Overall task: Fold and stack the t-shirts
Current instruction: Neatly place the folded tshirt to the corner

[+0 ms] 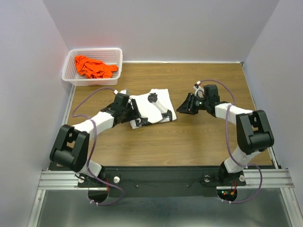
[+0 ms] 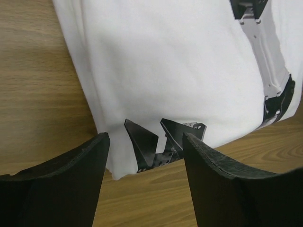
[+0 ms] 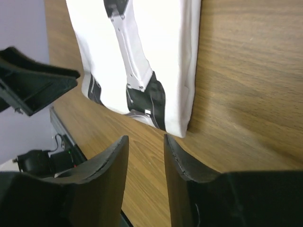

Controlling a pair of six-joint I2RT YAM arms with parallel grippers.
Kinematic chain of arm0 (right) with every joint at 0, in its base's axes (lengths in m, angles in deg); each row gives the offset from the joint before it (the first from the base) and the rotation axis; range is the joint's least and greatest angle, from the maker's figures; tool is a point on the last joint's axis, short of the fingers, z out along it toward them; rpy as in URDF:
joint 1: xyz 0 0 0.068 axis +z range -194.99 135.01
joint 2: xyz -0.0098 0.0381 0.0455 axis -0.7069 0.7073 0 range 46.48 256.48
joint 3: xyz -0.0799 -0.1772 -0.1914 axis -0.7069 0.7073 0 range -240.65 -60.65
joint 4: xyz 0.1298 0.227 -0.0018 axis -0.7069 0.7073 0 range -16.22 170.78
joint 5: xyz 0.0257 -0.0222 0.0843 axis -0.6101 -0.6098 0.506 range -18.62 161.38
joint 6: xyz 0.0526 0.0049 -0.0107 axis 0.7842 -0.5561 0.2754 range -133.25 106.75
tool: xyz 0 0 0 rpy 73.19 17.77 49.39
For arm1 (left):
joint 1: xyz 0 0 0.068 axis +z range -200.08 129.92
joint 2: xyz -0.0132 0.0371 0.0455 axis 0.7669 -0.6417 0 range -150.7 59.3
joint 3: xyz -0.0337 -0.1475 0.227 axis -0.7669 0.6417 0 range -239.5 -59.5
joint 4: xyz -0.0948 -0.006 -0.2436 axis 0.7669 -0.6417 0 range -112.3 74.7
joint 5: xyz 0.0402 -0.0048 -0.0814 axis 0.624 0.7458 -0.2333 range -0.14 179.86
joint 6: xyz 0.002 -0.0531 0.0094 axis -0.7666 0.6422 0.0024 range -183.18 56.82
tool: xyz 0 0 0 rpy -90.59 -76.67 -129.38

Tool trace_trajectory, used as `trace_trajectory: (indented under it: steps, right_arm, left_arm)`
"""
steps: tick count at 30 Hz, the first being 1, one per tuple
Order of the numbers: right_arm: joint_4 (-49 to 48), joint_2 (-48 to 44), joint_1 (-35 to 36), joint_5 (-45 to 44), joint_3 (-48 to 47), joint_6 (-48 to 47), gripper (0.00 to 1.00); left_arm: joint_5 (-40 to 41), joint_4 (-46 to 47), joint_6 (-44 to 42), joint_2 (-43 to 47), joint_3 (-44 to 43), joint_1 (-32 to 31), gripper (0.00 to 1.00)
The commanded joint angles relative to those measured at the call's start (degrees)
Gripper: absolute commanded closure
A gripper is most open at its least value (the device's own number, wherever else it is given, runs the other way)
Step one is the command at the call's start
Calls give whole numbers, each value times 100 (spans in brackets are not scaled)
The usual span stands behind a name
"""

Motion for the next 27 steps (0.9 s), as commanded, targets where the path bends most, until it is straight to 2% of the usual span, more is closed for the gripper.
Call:
trace_trajectory:
  steps: [1,4,10,20,27]
  right_arm:
    - [872,-446,-19,-933,-306,-260,53]
    - [1366,-358,94,-1295,-728,-516,50]
    - [1649,81,393,-1893,-1335,-587,50]
    - [2026,1231,859,-2359,-2547,-859,50]
    - [2264,1829,1149,-2606,-3022,-1079,53]
  left_arm:
    - [788,-535,-183,889,-150,-31,21]
    - [1289,-684,-315,1303,-220,-23,14]
    - [2239,-974,-342,1717,-212,-31,12]
    - [2609,-1247,-166,1919,-185,-31,12]
    - [2636,-1212,-166,1972,-124,-31,12]
